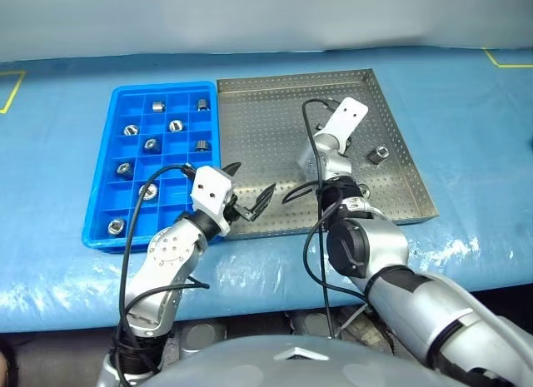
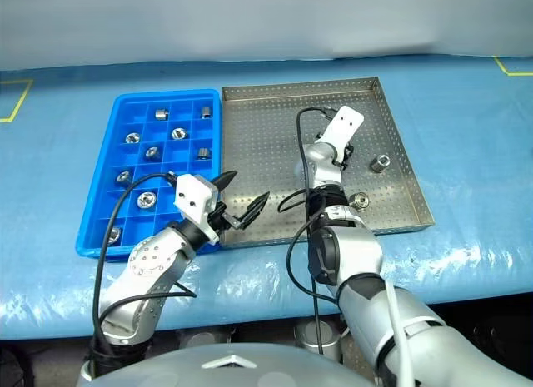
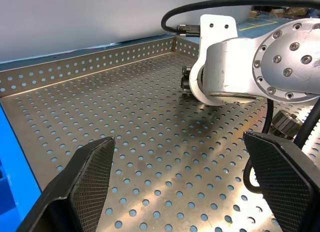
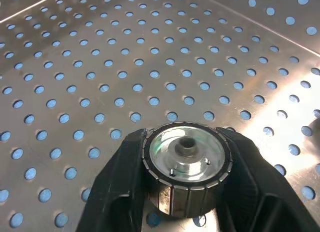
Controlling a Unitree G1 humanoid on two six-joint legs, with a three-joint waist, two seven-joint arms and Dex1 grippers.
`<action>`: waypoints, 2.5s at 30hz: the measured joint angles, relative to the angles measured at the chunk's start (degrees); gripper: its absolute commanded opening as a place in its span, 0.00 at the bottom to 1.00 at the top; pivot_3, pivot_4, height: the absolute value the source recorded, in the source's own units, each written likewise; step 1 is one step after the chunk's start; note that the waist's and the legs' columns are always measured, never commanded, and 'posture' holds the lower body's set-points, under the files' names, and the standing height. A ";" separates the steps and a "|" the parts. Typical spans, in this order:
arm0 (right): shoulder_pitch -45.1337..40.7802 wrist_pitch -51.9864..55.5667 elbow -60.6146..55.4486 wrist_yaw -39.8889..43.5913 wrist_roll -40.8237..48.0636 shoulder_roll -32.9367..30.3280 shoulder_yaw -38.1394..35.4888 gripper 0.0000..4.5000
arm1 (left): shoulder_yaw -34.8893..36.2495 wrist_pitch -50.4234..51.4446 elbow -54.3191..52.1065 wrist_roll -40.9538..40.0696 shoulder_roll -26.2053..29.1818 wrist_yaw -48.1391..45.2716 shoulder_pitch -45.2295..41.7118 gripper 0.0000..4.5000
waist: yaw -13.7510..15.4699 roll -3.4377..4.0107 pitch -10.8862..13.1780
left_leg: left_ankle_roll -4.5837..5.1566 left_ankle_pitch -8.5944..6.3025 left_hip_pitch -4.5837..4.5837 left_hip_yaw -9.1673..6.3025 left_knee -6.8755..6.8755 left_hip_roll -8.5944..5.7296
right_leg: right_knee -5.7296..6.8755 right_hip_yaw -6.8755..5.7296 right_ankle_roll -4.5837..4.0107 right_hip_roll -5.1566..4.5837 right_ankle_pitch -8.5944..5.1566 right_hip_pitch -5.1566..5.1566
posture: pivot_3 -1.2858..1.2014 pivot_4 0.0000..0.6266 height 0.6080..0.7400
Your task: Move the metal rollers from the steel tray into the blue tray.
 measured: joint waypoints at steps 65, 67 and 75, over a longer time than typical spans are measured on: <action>8.69 19.47 -24.61 57.49 4.98 1.48 37.32 0.99 | 12.69 -8.37 -12.17 4.07 -4.11 17.27 21.15 1.00 | 10.34 0.01 -0.05 | -0.08 0.05 -0.03 -0.12 -0.32 0.07 | -0.11 -0.26 -0.25 0.06 -0.19 -0.16 | 0.61 0.24 1.00; 8.95 20.46 -26.86 54.19 5.43 1.41 35.23 0.99 | 12.44 -7.67 -11.47 3.94 -3.78 16.61 19.45 1.00 | 10.07 0.02 -0.04 | -0.09 0.05 -0.13 -0.12 -0.33 0.07 | -0.12 -0.25 -0.26 0.06 -0.18 -0.25 | 0.59 0.24 1.00; 20.23 33.04 -53.29 45.27 6.58 -1.94 27.59 0.99 | 10.19 -5.92 -5.94 2.74 -2.63 13.15 11.72 1.00 | 6.74 0.04 -0.04 | -0.07 0.01 -0.35 -0.11 -0.38 0.00 | -0.20 -0.33 -0.26 -0.12 -0.18 -0.34 | 0.53 0.24 1.00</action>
